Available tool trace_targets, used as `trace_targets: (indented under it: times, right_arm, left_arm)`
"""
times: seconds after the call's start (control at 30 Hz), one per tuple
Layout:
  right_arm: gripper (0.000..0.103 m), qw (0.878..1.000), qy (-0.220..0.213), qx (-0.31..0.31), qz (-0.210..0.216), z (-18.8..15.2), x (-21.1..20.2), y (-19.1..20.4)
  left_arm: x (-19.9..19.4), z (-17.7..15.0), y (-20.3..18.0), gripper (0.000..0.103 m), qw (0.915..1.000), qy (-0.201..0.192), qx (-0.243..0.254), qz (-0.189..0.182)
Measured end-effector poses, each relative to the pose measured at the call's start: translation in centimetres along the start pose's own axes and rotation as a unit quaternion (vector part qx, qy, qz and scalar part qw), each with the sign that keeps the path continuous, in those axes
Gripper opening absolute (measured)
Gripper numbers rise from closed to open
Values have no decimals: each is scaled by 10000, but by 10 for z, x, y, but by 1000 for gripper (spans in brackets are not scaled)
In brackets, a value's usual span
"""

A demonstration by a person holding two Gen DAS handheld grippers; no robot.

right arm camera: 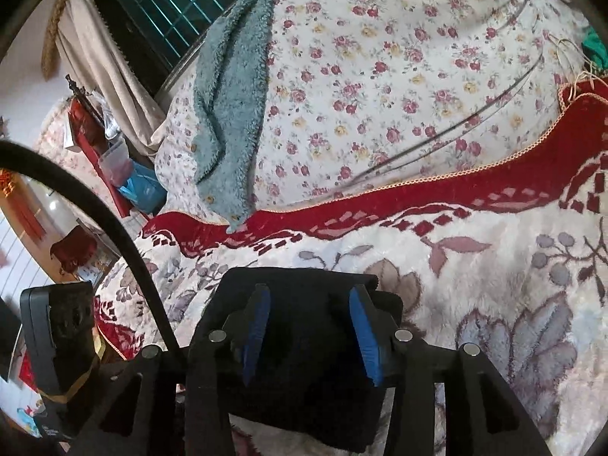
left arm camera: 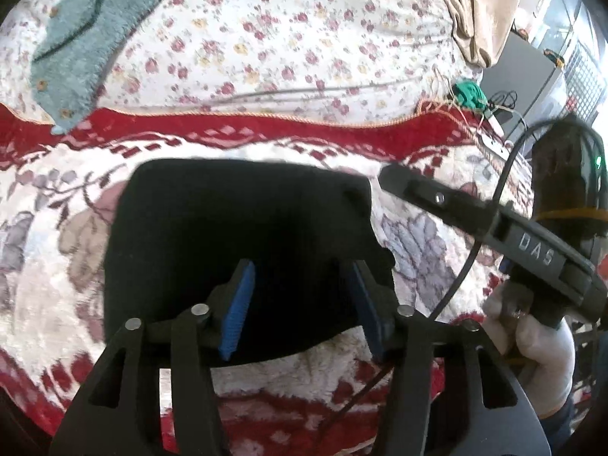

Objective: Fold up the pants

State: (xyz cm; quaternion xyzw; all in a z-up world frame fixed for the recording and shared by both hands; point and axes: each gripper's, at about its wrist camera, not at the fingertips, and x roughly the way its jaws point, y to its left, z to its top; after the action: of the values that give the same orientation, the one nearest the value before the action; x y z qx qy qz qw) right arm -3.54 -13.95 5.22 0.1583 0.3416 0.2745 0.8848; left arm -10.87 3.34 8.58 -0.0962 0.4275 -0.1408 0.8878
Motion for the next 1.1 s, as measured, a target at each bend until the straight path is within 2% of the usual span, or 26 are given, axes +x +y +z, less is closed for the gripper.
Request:
trace_targets:
  times: [0.23,0.3,0.43,0.53,0.73,0.83,0.97,1.03,1.1]
  right_arm:
    - [43,10000,-12,15,18,-8,-3,5]
    - [52,10000,14,-10,-39,-10,-4,6]
    - [55,9999,73,69,-101,-14,-6,-1]
    - [73,9993,205,191,-233,-19,-1,-12]
    - [76,9978,471,432,-172,-28,20,-23]
    - [78,9960,714,493,-211,-34,35,-29]
    - [80,9948,764,672,-104,-40,42,-41]
    - [81,9948,725,712,64,-41,43,-46]
    - [81,9950,737,641,222,-42,46,-47]
  left_arm:
    - [-14,2,20,53,9995,-125,-83,265]
    - [-19,0,27,53,9994,-161,-138,263]
    - [-25,-2,47,53,9991,-189,-343,178]
    - [-25,-4,68,53,9978,-150,-603,244]
    - [-18,-8,102,53,9941,-124,-1025,324]
    - [-12,-9,111,53,9935,-76,-1119,178]
    - [-1,-8,115,53,9945,-23,-1046,38]
    - [4,-6,120,68,9944,-53,-1057,-70]
    - [12,-5,126,69,9929,-24,-1153,-283]
